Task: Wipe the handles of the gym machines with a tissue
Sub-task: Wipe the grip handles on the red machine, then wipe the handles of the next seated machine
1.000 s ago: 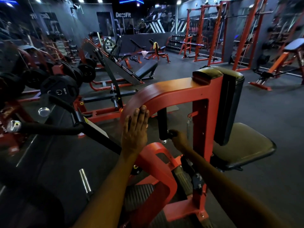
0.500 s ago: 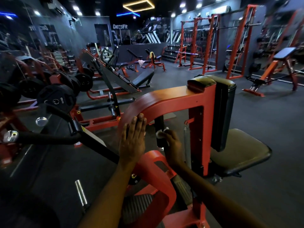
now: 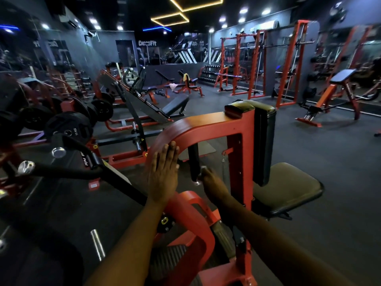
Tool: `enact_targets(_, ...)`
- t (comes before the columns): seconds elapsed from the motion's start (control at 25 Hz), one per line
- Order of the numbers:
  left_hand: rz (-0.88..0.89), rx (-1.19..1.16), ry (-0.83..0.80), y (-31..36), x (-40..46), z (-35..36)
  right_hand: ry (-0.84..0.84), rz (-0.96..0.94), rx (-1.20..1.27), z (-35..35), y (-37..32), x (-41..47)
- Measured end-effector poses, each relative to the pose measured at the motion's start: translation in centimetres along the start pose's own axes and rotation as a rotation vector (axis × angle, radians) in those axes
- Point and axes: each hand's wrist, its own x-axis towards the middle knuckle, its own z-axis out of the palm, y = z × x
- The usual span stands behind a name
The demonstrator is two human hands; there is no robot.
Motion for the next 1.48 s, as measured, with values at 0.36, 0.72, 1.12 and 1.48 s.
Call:
enact_targets(0.36, -0.268, -0.498, -0.282, 16.6, 0.3, -3.0, 0.134, 0.824, 0.11, -17.6, 4.8, -10.4)
enact_targets(0.72, 0.134, -0.678, -0.6, 40.5, 1.0, -5.7, 0.158, 1.094, -0.178, -32.9, 12.5, -24.7)
enact_targets(1.12, 0.404, -0.761, -0.726, 63.1, 1.2, -5.7, 0.133, 1.321, -0.191, -42.5, 23.6, -38.6)
enact_targets(1.48, 0.421, -0.692, -0.823, 80.4, 5.4, 0.1, 0.142, 1.384, -0.294, -48.4, 40.7, -43.8)
